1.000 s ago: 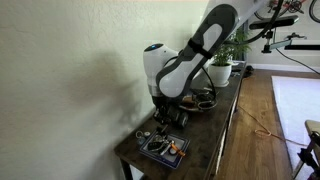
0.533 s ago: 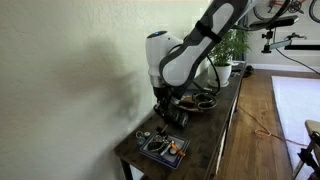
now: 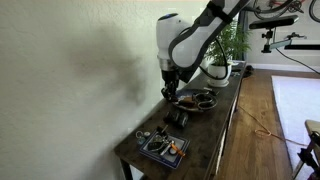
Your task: Put the black gadget on the circle shaped tray and the keys on the square tray
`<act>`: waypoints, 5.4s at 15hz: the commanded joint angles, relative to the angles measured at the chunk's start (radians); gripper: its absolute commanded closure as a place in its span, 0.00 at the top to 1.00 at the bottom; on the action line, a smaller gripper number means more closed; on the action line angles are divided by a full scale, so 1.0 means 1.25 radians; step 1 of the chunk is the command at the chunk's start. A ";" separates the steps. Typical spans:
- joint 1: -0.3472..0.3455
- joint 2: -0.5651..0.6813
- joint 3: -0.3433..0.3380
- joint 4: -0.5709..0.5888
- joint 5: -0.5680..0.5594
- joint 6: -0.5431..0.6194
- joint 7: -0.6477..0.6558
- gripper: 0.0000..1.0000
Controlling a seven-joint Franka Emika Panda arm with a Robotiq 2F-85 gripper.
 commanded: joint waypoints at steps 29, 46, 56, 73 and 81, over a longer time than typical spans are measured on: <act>-0.107 0.169 -0.037 0.084 -0.004 0.029 -0.007 0.66; -0.068 0.048 0.008 0.025 0.003 0.029 -0.025 1.00; -0.093 0.057 0.134 0.052 0.091 0.001 -0.202 1.00; -0.069 0.138 0.206 0.129 0.126 0.020 -0.288 1.00; -0.063 0.203 0.223 0.199 0.124 0.019 -0.307 1.00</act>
